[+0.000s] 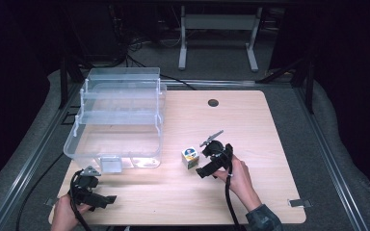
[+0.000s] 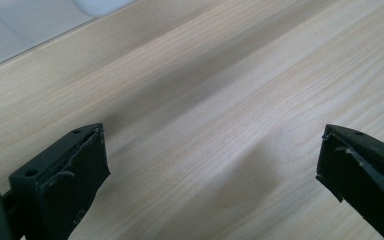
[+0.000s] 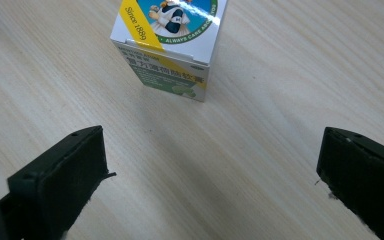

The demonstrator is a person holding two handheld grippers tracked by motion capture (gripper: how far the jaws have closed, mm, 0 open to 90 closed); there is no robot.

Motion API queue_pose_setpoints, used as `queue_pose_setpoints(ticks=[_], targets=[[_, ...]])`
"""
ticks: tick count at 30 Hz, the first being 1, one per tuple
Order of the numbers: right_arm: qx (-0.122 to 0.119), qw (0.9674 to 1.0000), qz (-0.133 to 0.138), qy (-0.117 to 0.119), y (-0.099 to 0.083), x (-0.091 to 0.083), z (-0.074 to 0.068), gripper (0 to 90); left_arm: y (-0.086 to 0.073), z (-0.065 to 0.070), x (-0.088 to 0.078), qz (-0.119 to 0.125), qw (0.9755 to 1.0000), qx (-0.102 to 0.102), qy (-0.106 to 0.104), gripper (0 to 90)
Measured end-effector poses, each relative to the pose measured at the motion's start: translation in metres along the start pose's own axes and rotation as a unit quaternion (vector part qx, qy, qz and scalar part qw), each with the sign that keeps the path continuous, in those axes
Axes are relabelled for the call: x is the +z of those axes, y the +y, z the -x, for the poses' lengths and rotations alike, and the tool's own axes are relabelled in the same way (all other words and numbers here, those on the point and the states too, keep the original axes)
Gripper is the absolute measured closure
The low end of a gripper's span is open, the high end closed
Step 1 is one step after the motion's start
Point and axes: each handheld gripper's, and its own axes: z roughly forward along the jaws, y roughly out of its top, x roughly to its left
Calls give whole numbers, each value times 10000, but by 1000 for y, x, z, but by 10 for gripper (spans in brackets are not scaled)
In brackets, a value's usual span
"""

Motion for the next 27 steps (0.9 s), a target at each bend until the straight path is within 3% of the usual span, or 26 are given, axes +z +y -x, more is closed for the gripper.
queue_pose_setpoints(ticks=[6,17,21,23,24,27], targets=[[-42,9998,-184,-31,14,10,-4,0,0,0,1,-43,10000,33,20,0],[-58,9998,-131,133,46,25,-11,0,0,-1,2,-70,10000,43,37,0],[-71,9993,-357,48,59,39,-13,7,-1,-1,2,-87,10000,21,37,0],[-15,9992,-383,91,63,43,-13,121,-1,-1,3,-109,9999,31,24,0],[-15,9992,-383,91,63,43,-13,121,-1,-1,3,-109,9999,31,24,0],[-40,9985,-547,53,68,49,-11,248,-1,-2,3,-156,9999,58,13,0]])
